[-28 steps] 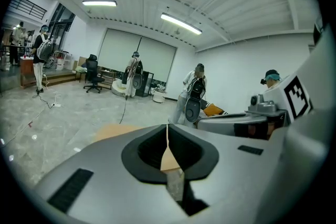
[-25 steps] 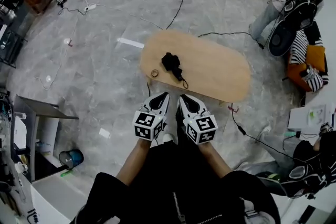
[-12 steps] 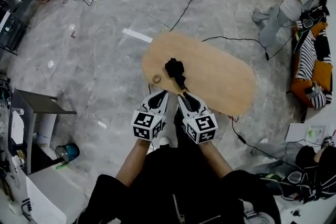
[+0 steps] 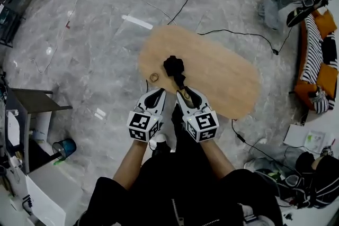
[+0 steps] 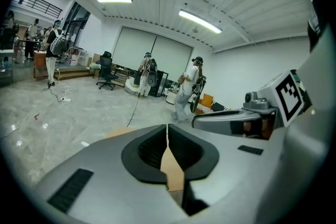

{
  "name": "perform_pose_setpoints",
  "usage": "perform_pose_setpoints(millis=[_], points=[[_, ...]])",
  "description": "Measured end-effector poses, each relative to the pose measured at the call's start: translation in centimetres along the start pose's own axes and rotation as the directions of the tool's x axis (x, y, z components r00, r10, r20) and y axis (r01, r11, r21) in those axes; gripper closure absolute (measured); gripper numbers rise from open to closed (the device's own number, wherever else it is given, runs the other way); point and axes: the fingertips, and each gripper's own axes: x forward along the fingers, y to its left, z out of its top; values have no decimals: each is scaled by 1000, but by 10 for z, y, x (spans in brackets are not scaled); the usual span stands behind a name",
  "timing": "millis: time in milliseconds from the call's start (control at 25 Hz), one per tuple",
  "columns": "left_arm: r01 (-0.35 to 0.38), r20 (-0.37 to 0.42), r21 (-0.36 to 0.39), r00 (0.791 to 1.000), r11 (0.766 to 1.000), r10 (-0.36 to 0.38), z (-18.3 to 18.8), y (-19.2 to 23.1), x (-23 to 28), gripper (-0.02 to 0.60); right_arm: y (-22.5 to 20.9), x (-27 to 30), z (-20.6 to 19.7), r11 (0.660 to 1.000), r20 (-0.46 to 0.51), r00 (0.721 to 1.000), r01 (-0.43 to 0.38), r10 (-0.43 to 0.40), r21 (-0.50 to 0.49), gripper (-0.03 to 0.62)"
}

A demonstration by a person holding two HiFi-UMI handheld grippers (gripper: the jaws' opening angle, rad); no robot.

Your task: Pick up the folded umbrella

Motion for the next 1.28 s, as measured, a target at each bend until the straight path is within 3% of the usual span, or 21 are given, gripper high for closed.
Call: perform_pose_setpoints(millis=[600, 1280], points=[[-47, -43, -44, 998, 998, 45, -22, 24, 26, 561, -36, 48, -29, 1000, -80, 997, -18, 16, -23, 367], [-110, -71, -97, 992, 989, 104, -57, 53, 37, 560, -66, 109, -77, 999, -183, 983, -41, 36, -24, 342]])
